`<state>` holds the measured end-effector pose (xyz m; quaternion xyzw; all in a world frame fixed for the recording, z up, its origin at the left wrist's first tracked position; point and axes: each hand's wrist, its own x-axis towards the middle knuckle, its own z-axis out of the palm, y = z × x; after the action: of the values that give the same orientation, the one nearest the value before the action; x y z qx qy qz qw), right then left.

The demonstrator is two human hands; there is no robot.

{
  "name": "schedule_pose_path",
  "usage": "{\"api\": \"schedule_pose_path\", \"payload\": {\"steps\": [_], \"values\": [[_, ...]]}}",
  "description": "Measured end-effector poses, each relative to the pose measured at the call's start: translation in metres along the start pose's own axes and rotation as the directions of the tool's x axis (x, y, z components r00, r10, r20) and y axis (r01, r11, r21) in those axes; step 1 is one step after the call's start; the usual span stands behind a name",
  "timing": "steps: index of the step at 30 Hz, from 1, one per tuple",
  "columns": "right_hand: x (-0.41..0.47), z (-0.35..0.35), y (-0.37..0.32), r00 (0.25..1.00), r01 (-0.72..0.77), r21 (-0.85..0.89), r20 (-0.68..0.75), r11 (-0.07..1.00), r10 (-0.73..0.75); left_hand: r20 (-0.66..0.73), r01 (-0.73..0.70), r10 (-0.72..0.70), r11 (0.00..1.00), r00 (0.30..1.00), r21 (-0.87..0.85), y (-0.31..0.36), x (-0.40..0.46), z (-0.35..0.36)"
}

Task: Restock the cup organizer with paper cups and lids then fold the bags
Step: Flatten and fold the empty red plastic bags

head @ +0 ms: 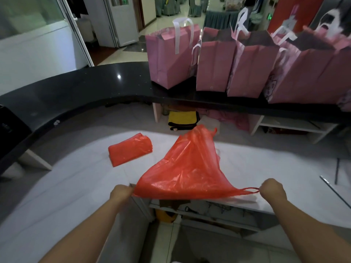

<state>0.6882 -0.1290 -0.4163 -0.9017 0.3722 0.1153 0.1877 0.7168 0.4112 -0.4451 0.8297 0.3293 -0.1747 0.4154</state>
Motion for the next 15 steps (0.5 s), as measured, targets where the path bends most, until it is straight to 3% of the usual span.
{"api": "schedule_pose_path", "payload": {"steps": [2,5,10,15], "values": [[0.003,-0.006,-0.011,0.997,0.061,0.029,-0.051,0.998,-0.059,-0.072,-0.107,0.120,0.981,0.990,0.165,0.015,-0.003,-0.004],[0.007,-0.016,-0.034,0.983,0.165,0.074,-0.098,0.983,-0.158,-0.117,-0.253,0.283,0.942,0.952,0.220,0.046,-0.011,-0.005],[0.020,-0.033,-0.078,0.961,0.276,0.198,-0.059,0.941,-0.269,-0.030,-0.374,0.377,0.924,0.926,0.075,0.095,-0.010,0.006],[0.032,-0.048,-0.123,0.912,0.395,0.270,0.001,0.878,-0.411,0.042,-0.401,0.402,0.915,0.915,-0.042,0.137,-0.010,0.027]]}}
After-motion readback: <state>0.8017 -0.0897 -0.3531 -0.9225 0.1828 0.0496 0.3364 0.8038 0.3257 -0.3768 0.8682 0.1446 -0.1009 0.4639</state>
